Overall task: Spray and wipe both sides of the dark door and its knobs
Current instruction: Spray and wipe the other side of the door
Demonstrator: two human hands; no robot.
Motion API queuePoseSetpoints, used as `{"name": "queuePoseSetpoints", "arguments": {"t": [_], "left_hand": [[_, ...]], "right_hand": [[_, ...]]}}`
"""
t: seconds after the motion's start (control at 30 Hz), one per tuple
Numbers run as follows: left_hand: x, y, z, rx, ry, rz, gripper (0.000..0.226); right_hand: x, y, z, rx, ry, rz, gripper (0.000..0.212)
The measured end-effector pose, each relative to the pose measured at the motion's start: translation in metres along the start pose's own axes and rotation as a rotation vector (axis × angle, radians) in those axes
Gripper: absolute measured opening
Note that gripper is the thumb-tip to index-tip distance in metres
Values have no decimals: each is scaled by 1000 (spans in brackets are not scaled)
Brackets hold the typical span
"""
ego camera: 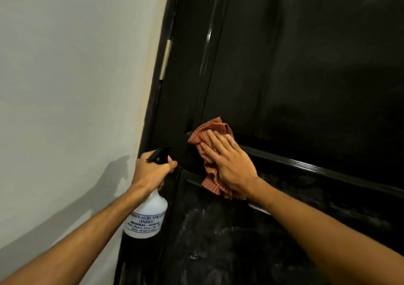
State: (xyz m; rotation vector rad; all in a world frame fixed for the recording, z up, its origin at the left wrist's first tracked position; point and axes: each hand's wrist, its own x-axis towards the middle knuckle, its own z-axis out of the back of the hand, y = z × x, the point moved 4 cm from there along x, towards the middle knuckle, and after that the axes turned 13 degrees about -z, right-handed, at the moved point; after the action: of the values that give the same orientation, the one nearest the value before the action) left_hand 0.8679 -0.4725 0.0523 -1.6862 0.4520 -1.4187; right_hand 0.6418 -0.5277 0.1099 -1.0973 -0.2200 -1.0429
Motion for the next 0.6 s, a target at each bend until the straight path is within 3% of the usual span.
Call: {"name": "queuePoseSetpoints", "arguments": {"t": [0.17,0.37,0.53,0.6], "left_hand": [[-24,-23,-48,-49,72,16,10],[-34,-48,-73,-95,111,12,10],[-55,-62,-109,-48,176,-13,12],[-66,-67,-122,-51,214,-15,14]], "right_hand": [[-88,3,-21,-184,259,223,72],[-79,-67,15,7,50,-144,74],[-174,-57,-23,-88,275,97,71],[-183,-84,-14,-61,198,-13,72]]}}
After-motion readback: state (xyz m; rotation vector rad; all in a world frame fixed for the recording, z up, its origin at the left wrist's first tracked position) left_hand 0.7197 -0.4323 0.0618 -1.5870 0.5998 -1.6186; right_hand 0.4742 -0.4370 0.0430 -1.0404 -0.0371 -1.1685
